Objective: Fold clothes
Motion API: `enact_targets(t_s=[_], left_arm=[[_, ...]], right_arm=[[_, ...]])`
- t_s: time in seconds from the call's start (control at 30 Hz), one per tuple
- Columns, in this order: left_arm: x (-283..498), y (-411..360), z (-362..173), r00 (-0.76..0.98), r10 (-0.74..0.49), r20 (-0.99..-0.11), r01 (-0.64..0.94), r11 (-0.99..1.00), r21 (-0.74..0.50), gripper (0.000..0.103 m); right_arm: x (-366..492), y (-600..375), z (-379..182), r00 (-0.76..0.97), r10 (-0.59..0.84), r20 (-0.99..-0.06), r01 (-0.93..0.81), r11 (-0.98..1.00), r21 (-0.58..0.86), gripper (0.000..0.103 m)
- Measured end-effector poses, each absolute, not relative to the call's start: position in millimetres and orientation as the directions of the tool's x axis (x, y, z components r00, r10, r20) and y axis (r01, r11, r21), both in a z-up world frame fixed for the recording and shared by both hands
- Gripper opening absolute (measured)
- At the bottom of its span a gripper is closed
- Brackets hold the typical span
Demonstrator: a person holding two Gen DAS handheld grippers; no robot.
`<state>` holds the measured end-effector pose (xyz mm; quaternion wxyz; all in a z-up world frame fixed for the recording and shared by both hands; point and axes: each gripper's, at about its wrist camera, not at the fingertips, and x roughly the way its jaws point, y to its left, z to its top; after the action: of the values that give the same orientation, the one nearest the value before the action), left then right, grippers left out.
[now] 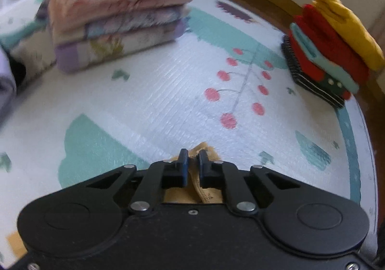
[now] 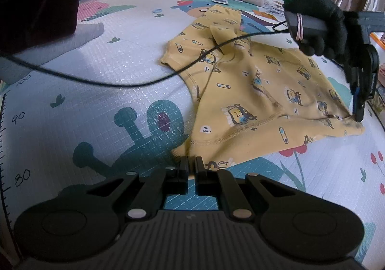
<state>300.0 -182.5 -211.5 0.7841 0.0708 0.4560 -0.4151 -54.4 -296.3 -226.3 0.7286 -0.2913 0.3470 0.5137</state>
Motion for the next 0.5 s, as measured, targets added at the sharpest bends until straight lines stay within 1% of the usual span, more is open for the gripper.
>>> enact_targets(t_s=[0.17, 0.4, 0.5], left_arm=[[298.8, -168.6, -184.8, 0.283, -0.609, -0.741, 0.727, 0.640, -0.248, 0.006], [304.2, -159.9, -220.7, 0.309, -0.504, -0.807, 0.701, 0.694, -0.165, 0.006], [304.4, -156.1, -225.7, 0.308, -0.497, -0.811, 0.697, 0.698, -0.163, 0.006]], right_arm=[[-53.0, -296.4, -226.1, 0.225, 0.544, -0.808, -0.953, 0.295, -0.067, 0.009], [-53.0, -294.8, -225.6, 0.222, 0.537, -0.814, -0.953, 0.295, -0.065, 0.009], [-53.6, -293.9, -224.9, 0.223, 0.533, -0.816, -0.953, 0.297, -0.066, 0.009]])
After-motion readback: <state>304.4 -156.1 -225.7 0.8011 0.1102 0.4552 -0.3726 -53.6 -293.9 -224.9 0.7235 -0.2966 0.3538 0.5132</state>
